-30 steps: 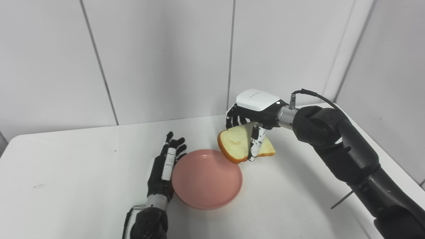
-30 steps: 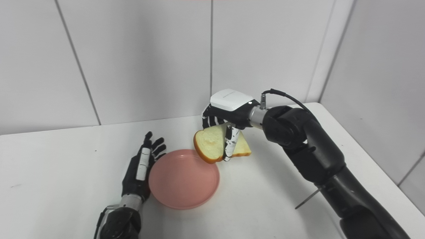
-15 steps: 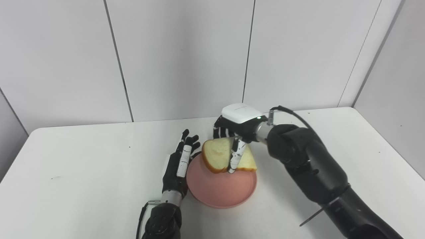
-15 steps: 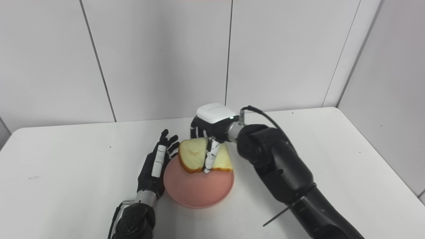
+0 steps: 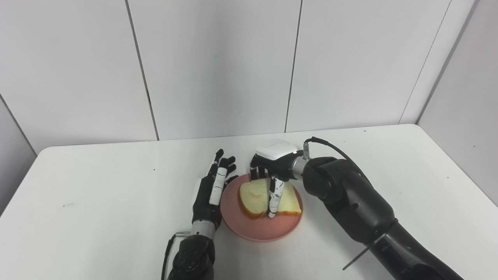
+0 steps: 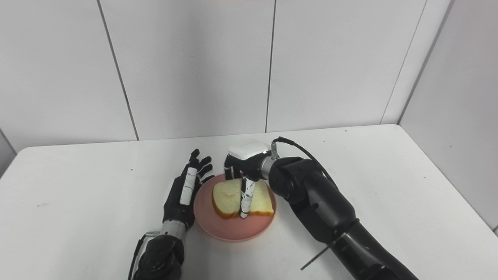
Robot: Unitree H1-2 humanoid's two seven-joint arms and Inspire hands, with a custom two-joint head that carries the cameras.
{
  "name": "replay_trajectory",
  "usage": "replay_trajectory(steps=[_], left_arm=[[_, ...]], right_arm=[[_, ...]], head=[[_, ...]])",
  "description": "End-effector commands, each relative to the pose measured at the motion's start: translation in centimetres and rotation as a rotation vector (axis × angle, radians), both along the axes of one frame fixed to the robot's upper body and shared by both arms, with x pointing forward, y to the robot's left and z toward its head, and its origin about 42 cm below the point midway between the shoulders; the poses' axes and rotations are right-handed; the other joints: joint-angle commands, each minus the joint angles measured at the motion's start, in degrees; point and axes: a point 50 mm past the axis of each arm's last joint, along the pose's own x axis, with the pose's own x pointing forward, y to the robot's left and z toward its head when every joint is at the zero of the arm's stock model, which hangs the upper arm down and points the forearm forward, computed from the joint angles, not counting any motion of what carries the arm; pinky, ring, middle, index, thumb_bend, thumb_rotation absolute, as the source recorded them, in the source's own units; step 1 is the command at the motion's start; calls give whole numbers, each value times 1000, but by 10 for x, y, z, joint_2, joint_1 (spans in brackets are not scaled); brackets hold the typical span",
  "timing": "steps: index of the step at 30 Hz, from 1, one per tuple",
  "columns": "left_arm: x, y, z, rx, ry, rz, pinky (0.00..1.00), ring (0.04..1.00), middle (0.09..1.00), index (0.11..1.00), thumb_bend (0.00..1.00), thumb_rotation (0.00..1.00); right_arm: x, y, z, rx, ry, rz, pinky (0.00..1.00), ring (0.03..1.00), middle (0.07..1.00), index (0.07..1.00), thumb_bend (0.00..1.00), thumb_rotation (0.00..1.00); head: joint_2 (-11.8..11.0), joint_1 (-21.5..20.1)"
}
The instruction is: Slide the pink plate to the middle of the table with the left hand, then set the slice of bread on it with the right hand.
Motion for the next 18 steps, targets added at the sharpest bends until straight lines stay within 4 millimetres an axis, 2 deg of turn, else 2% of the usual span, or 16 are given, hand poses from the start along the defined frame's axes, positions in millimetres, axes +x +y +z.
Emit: replay_trajectory(steps=[1, 5, 11, 12, 13, 16, 17, 18], left_arm=[[0, -4, -5, 9, 48, -2, 825, 898, 893, 949, 870, 880], [0, -4, -5, 12, 45, -1, 823, 896, 892, 946, 870, 882], [-1, -5, -5, -2, 49, -1, 816, 890, 885, 942, 872, 867], [-1, -5, -4, -3, 51, -1, 815, 887, 883, 944, 866, 865], [-1, -5, -4, -1, 50, -1, 812, 886, 883, 944, 865, 866], [-1, -5, -5, 4, 49, 1, 801, 887, 884, 945, 873, 870], [-1, -5, -5, 5, 49, 0, 799, 887, 884, 945, 874, 870], [-1, -4, -5, 5, 50, -1, 799, 889, 887, 947, 877, 872]], right_arm=[[5, 4, 19, 24, -39, -4, 408, 451, 520, 473, 519, 0], [6, 6, 14, 9, -33, -6, 451, 467, 537, 458, 516, 0], [5, 9, 14, -2, -12, -15, 454, 467, 535, 460, 517, 0], [5, 10, 14, -2, -7, -17, 571, 631, 656, 475, 520, 75], [5, 10, 14, -5, 3, -21, 619, 697, 708, 481, 522, 107], [4, 11, 15, -6, 28, -30, 655, 751, 775, 487, 525, 142], [4, 11, 15, -4, 37, -34, 652, 750, 777, 488, 525, 143], [3, 11, 15, -3, 43, -38, 571, 657, 707, 491, 525, 149]], head=[[0, 0], [0, 0], [2, 0], [2, 0], [2, 0], [2, 0], [2, 0], [2, 0]])
